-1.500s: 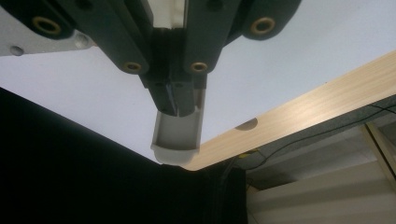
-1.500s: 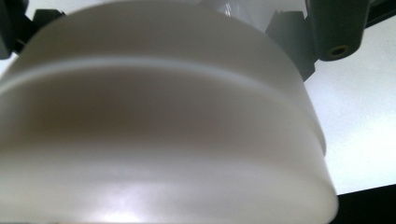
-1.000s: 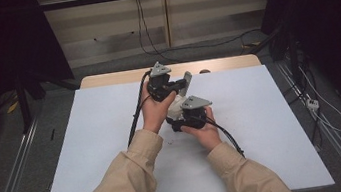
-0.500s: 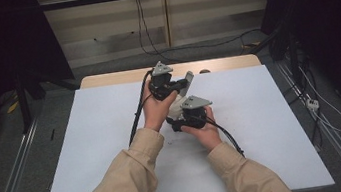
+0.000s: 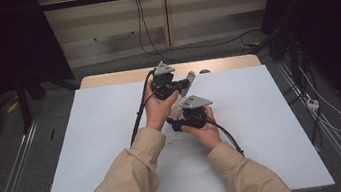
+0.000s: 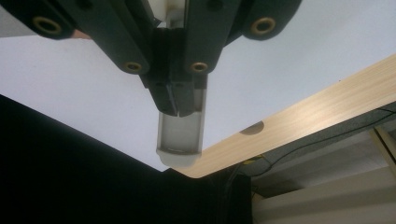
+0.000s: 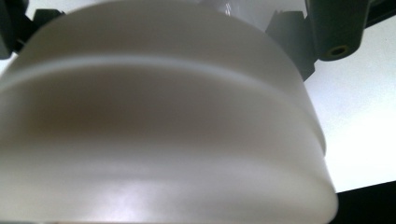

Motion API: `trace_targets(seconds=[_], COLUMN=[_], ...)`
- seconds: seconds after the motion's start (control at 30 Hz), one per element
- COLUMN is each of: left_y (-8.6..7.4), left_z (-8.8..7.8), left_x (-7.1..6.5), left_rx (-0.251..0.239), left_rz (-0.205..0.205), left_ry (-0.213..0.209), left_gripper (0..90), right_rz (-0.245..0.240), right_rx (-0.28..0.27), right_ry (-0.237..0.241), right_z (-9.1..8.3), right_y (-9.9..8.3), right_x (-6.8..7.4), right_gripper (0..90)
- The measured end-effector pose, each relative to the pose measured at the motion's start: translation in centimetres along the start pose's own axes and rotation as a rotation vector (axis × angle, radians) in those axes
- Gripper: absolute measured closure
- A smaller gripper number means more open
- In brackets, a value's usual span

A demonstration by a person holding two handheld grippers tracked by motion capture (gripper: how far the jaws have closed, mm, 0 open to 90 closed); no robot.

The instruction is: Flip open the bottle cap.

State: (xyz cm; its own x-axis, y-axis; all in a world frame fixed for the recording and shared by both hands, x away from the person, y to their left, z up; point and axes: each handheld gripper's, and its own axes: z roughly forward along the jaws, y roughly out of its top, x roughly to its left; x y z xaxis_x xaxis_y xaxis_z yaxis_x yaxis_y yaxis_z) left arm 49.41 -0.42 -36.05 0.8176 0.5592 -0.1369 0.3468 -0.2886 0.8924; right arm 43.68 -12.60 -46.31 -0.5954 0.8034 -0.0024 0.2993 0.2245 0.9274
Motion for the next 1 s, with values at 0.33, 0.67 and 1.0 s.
trace_targets(seconds=[0.33,0.67,1.0], left_y=[0.06,-0.17,-0.34], left_z=[0.18,0.55,0.81], left_x=[-0.02,0.05,0.13], left_rx=[0.003,0.007,0.016], left_rz=[0.001,0.002,0.002], left_ry=[-0.002,-0.005,-0.009], left_gripper=[90.0,90.0,90.0], right_rz=[-0.006,-0.011,-0.013], right_rx=[0.0,-0.001,0.0], right_ry=[-0.002,-0.003,-0.005], right_z=[0.01,0.01,-0.01], right_y=[0.0,0.0,0.0], right_x=[0.04,0.11,0.16], right_gripper=[18.9,19.0,18.9])
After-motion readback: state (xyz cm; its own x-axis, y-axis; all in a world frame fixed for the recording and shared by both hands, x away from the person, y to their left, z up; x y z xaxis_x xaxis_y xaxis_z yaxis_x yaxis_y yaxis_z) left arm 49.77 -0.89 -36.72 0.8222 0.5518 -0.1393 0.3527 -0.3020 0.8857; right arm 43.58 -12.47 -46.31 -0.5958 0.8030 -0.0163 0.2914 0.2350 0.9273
